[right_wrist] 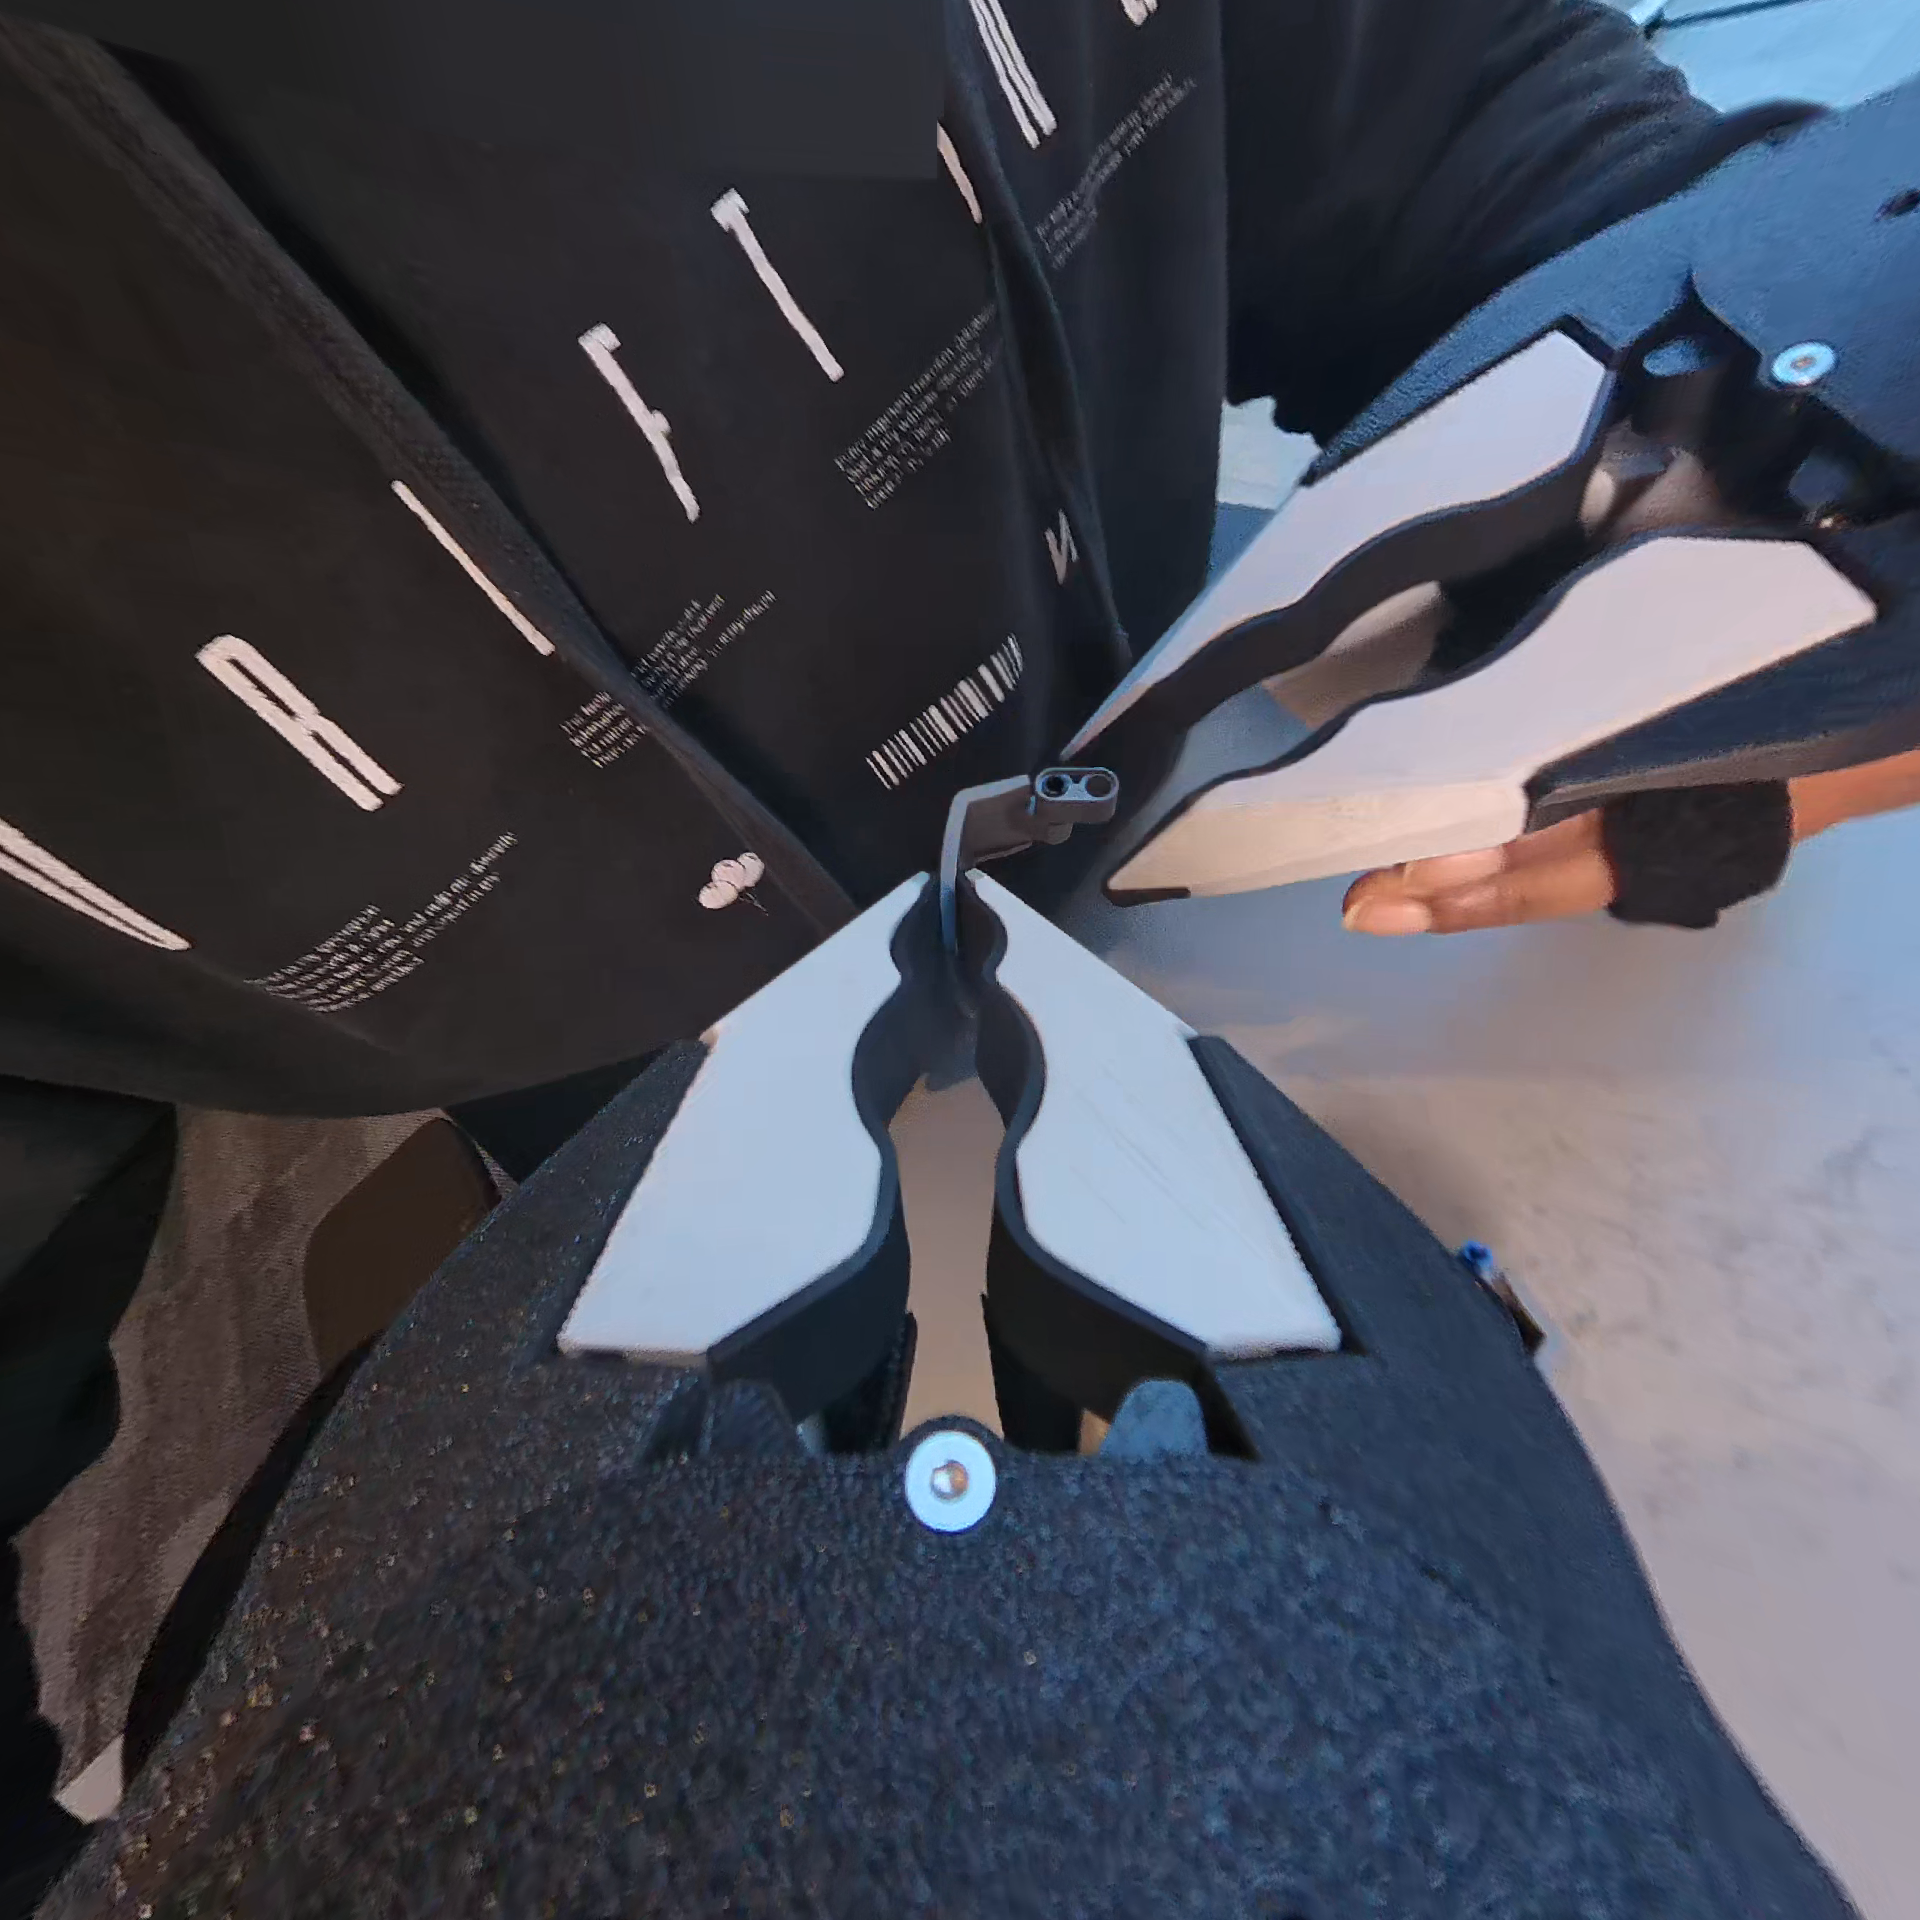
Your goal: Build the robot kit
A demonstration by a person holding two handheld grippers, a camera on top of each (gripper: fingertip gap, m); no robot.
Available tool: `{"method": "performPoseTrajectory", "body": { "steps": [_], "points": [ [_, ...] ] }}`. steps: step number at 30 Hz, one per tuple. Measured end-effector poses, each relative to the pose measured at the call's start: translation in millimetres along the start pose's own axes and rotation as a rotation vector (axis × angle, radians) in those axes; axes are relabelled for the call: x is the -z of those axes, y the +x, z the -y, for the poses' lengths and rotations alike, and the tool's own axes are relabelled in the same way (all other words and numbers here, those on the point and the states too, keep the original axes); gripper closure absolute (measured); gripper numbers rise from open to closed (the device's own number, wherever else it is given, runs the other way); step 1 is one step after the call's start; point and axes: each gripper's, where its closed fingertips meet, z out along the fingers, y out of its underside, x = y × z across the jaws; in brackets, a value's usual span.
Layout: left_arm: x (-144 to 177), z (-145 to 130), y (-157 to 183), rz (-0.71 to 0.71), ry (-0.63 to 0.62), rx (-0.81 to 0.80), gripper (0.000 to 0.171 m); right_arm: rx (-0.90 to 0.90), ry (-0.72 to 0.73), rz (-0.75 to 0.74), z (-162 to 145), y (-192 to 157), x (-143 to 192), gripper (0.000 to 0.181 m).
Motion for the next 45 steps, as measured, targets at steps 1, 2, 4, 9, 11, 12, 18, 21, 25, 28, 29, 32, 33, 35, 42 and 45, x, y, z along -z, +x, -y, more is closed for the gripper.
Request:
{"method": "performPoseTrajectory", "body": {
  "steps": [1, 2, 4, 9, 11, 12, 18, 21, 25, 28, 29, 32, 33, 35, 42, 45],
  "points": [
    [1.3, -3.2, -4.4, 0.036, -0.021, 0.000, 0.147, 0.004, -0.017, -0.026, -3.2, 3.1, 0.8, 0.179],
    [2.8, -6.5, -9.6, 0.079, -0.038, -0.004, 0.147, 0.010, -0.035, -0.061, -6.4, 7.8, 2.2, 0.179],
    [5.8, -9.7, -17.4, 0.141, -0.036, 0.005, 0.147, 0.020, -0.071, -0.109, -12.5, 14.0, 5.5, 0.179],
    [6.2, -23.5, -33.4, 0.241, -0.099, -0.016, 0.158, 0.008, -0.168, -0.171, -27.0, 29.2, 14.4, 0.179],
    [7.1, -28.6, -41.1, 0.274, -0.129, -0.031, 0.159, -0.005, -0.209, -0.180, -32.9, 34.8, 18.4, 0.179],
    [8.3, -30.6, -44.6, 0.290, -0.139, -0.039, 0.160, -0.009, -0.223, -0.194, -35.1, 37.9, 21.0, 0.178],
    [17.0, -30.8, -52.0, 0.284, -0.149, -0.104, 0.162, 0.001, -0.158, -0.354, -35.9, 52.4, 35.9, 0.171],
    [18.8, -33.8, -57.0, 0.252, -0.166, -0.114, 0.162, 0.036, -0.173, -0.439, -36.9, 53.2, 36.7, 0.171],
    [19.0, -29.5, -64.6, 0.208, -0.162, -0.146, 0.163, 0.072, -0.283, -0.510, -40.5, 56.4, 33.9, 0.172],
    [18.1, -31.2, -69.7, 0.194, -0.185, -0.149, 0.162, 0.063, -0.348, -0.509, -43.1, 56.8, 34.6, 0.178],
    [19.1, -31.2, -72.3, 0.205, -0.187, -0.134, 0.161, 0.054, -0.352, -0.499, -43.0, 56.8, 35.5, 0.178],
    [29.8, -35.7, -80.6, 0.254, -0.197, -0.061, 0.135, 0.032, -0.377, -0.469, -45.4, 58.9, 38.1, 0.179],
    [33.3, -39.3, -82.1, 0.271, -0.211, -0.040, 0.131, 0.027, -0.388, -0.461, -46.4, 60.4, 38.6, 0.179],
    [37.8, -50.3, -84.7, 0.310, -0.264, -0.031, 0.130, 0.004, -0.405, -0.426, -48.5, 62.3, 37.4, 0.179],
    [34.2, -69.5, -96.9, 0.380, -0.362, 0.019, 0.123, -0.078, -0.443, -0.377, -53.7, 72.3, 33.8, 0.179],
    [31.9, -70.3, -98.4, 0.376, -0.376, 0.014, 0.124, -0.102, -0.456, -0.382, -56.5, 75.3, 33.5, 0.179]
  ]
}}
